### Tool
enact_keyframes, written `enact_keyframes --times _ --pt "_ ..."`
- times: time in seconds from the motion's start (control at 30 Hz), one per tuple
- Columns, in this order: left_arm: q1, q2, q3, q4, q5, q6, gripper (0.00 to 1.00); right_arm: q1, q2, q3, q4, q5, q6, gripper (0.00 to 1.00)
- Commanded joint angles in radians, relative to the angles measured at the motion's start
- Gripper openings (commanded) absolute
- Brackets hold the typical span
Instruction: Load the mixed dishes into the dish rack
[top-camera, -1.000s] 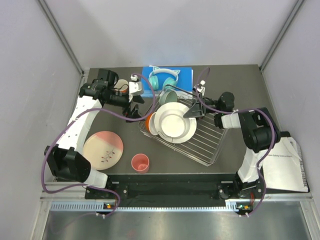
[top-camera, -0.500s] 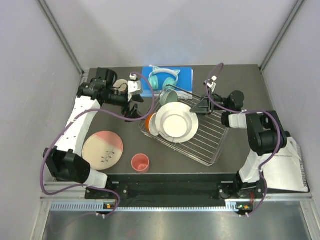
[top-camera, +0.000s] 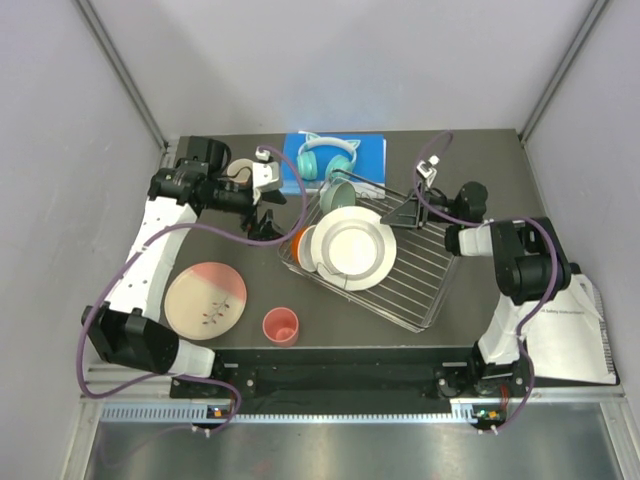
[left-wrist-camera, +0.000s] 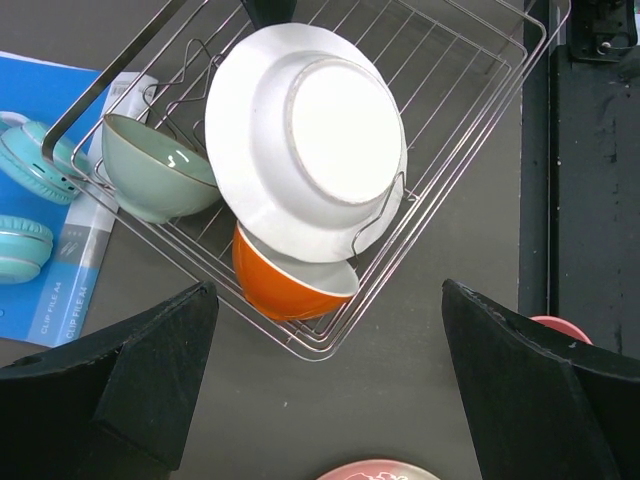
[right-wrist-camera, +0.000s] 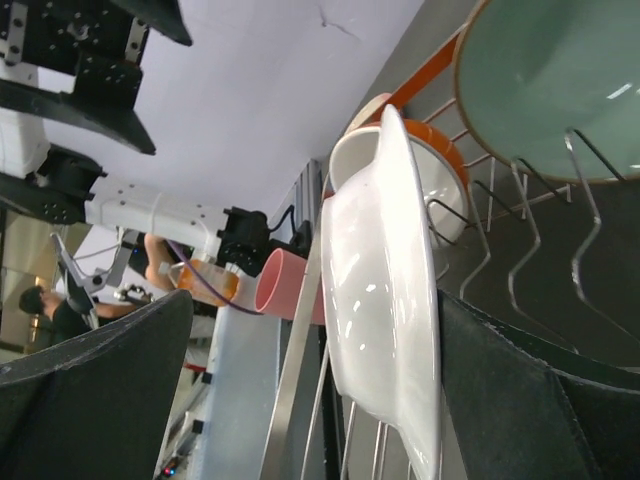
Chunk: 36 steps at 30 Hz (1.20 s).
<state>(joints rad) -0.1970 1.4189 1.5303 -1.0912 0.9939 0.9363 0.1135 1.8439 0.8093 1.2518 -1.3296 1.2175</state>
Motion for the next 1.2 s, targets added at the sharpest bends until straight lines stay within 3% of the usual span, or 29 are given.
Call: enact_keyframes --times 0.0,0.1,0.17,0.2,0.27,0.63,0.77,0.83,1.0,1.17 --pt "0.005 -0.054 0.016 -0.006 0.031 0.012 0.98 -0.029 -0.003 -0.010 -0.049 0.056 -0.148 1.00" --pt "0.005 -0.060 0.010 -0.007 0.032 0.013 0.98 -0.029 -0.032 -0.010 -0.260 0.095 -0.321 1.00" --pt "0.005 -0.061 0.013 -0.007 0.035 0.015 0.98 -0.029 -0.078 0.030 -0.665 0.141 -0.508 1.00" --pt "0.005 -0.061 0.014 -0.007 0.035 0.016 0.98 -0.028 -0.093 0.062 -0.862 0.246 -0.790 1.00" --pt "0.005 -0.064 0.014 -0.003 0.034 0.018 0.98 -0.022 -0.109 0.203 -1.355 0.335 -1.051 1.00" --pt "0.011 -0.084 -0.021 0.020 -0.073 -0.007 0.98 -0.023 -0.311 0.202 -1.385 0.656 -0.995 1.00" --pt "0.115 -0.074 -0.067 0.031 -0.106 -0.036 0.99 -0.021 -0.428 0.205 -1.408 0.771 -0.983 1.00" --pt "0.226 -0.048 -0.087 0.016 -0.113 -0.053 0.98 -0.023 -0.503 0.229 -1.446 0.857 -0.990 1.00" --pt "0.402 0.107 -0.039 -0.139 -0.199 -0.044 0.99 -0.020 -0.704 0.219 -1.439 1.070 -0.994 1.00" --pt "0.496 0.152 -0.148 -0.214 -0.276 0.076 0.99 -0.014 -0.911 0.150 -1.396 1.103 -1.007 1.00"
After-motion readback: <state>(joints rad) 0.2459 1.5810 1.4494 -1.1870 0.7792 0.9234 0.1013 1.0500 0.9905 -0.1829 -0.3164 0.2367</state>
